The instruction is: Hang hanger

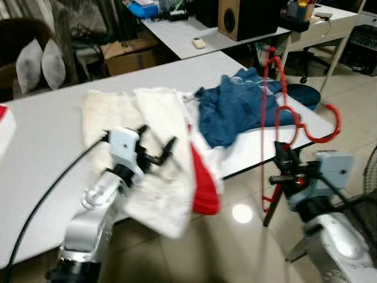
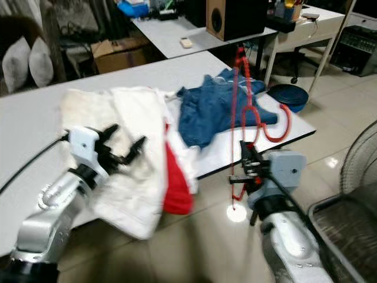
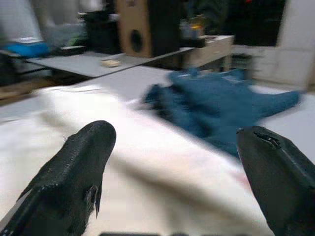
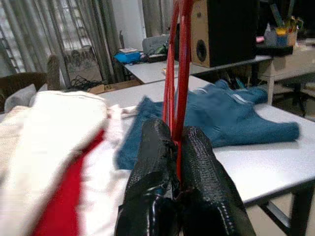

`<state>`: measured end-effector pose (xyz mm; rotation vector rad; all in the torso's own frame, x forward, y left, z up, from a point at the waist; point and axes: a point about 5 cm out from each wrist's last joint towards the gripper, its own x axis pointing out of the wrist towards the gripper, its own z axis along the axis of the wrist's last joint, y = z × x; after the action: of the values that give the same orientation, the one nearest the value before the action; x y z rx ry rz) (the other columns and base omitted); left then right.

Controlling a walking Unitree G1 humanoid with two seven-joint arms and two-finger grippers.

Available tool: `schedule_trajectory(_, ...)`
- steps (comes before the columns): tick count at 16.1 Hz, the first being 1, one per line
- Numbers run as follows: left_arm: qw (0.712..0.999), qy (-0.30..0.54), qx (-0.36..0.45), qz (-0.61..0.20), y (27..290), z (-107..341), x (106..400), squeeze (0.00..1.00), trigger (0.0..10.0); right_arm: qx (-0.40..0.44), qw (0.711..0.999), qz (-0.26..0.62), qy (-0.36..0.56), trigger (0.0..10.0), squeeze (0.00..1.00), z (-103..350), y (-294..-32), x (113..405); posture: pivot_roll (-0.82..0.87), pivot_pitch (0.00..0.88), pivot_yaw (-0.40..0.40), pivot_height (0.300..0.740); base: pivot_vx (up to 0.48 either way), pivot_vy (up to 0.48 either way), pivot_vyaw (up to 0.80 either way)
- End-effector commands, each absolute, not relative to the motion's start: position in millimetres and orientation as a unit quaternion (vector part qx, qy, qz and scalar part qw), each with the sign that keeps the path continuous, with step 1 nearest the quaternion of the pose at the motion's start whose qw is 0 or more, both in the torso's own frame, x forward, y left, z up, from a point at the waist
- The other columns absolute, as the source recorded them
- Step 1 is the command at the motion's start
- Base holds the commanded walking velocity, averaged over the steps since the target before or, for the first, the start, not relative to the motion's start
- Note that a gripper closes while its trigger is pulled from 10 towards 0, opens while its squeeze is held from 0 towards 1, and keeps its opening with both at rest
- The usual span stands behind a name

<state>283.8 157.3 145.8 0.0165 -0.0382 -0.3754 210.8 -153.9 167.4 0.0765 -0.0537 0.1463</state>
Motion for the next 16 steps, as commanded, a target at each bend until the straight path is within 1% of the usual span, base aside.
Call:
schedule_trajectory(1, 0.986, -0.013, 0.013, -0.164, 162.1, 145.6, 286.3, 0.0, 10.0, 0.026, 0.996, 0.071, -0.037, 10.0, 0.0, 172.7, -153.5, 213.7, -0.3, 0.0, 0.114, 0.74, 0.0, 0.465, 0.0)
schedule_trajectory(2, 0.986, -0.014, 0.01, -0.164, 159.1, 147.6, 286.8, 0.0, 10.0, 0.043, 0.995, 0.079, -0.043, 10.0, 0.0, 177.2, -152.7, 214.1, -0.3, 0.0, 0.112, 0.74, 0.0, 0.465, 0.0)
schedule_trajectory(3, 0.986, -0.013, 0.014, -0.168, 152.4, 148.3, 288.2, 0.0, 10.0, 0.062, 0.992, 0.096, -0.048, 10.0, 0.0, 180.3, -152.7, 215.1, -0.27, 0.028, 0.116, 0.74, 0.0, 0.465, 0.0)
schedule_trajectory(4, 0.985, -0.007, 0.027, -0.171, 142.5, 143.6, 287.5, 0.0, 10.0, 0.043, 0.993, 0.105, -0.038, 10.0, 0.0, 173.6, -156.7, 215.8, -0.26, 0.024, 0.113, 0.74, 0.0, 0.469, 0.0)
schedule_trajectory(5, 0.982, -0.015, 0.011, -0.19, 132.9, 150.3, 287.1, 0.0, 10.0, 0.058, 0.991, 0.108, -0.047, 10.0, 0.0, 182.1, -158.3, 214.5, -0.29, 0.0, 0.137, 0.74, 0.0, 0.461, 0.0)
schedule_trajectory(6, 0.981, -0.017, 0.003, -0.193, 130.3, 153.3, 289.1, 0.0, 10.0, 0.065, 0.991, 0.108, -0.054, 10.0, 0.0, 187.1, -159.7, 215.1, -0.29, 0.009, 0.142, 0.74, 0.0, 0.461, 0.0)
schedule_trajectory(7, 0.981, -0.007, 0.032, -0.192, 128.8, 147.9, 297.7, 0.0, 10.0, 0.045, 0.992, 0.102, -0.05, 10.0, 0.0, 187.8, -163.4, 220.1, -0.3, 0.089, 0.135, 0.74, 0.0, 0.465, 0.0)
schedule_trajectory(8, 0.979, -0.005, 0.047, -0.199, 129.2, 145.5, 299.4, 0.0, 10.0, 0.032, 0.993, 0.1, -0.047, 10.0, 0.0, 186.7, -163.9, 221.7, -0.31, 0.084, 0.134, 0.74, 0.0, 0.465, 0.0)
schedule_trajectory(9, 0.982, -0.003, 0.058, -0.181, 140.5, 146.3, 297.4, 0.0, 10.0, 0.031, 0.992, 0.121, -0.024, 10.0, 0.0, 179.4, -157.6, 220.9, -0.28, 0.048, 0.109, 0.74, 0.0, 0.461, 0.0)
schedule_trajectory(10, 0.984, -0.005, 0.058, -0.166, 149.0, 150.8, 295.2, 0.0, 10.0, 0.023, 0.988, 0.154, 0.006, 10.0, 0.0, 171.3, -150.2, 218.4, -0.27, 0.043, 0.083, 0.74, 0.0, 0.465, 0.0)
schedule_trajectory(11, 0.987, -0.004, 0.062, -0.147, 157.3, 152.2, 295.7, 0.0, 10.0, 0.029, 0.984, 0.175, 0.025, 10.0, 0.0, 164.1, -143.4, 217.8, -0.26, 0.01, 0.056, 0.74, 0.0, 0.465, 0.0)
schedule_trajectory(12, 0.99, -0.008, 0.073, -0.12, 167.8, 152.2, 298.5, 0.0, 10.0, 0.046, 0.981, 0.187, 0.027, 10.0, 0.0, 158.6, -134.0, 222.5, -0.26, 0.0, 0.022, 0.74, 0.0, 0.461, 0.0)
schedule_trajectory(13, 0.99, -0.012, 0.071, -0.118, 168.4, 152.3, 300.1, 0.0, 10.0, 0.043, 0.981, 0.188, 0.022, 10.0, 0.0, 158.4, -132.0, 225.9, -0.26, 0.0, 0.02, 0.74, 0.0, 0.461, 0.0)
schedule_trajectory(14, 0.993, -0.007, 0.077, -0.094, 173.1, 146.9, 301.0, 0.0, 10.0, 0.037, 0.982, 0.182, 0.023, 10.0, 0.0, 152.0, -128.0, 234.0, -0.25, 0.0, 0.05, 0.74, 0.0, 0.461, 0.0)
schedule_trajectory(16, 0.991, -0.007, 0.074, -0.109, 164.0, 149.2, 301.8, 0.0, 10.0, 0.06, 0.982, 0.18, 0.01, 10.0, 0.0, 156.3, -129.0, 239.8, -0.21, 0.0, 0.042, 0.74, 0.0, 0.463, 0.0)
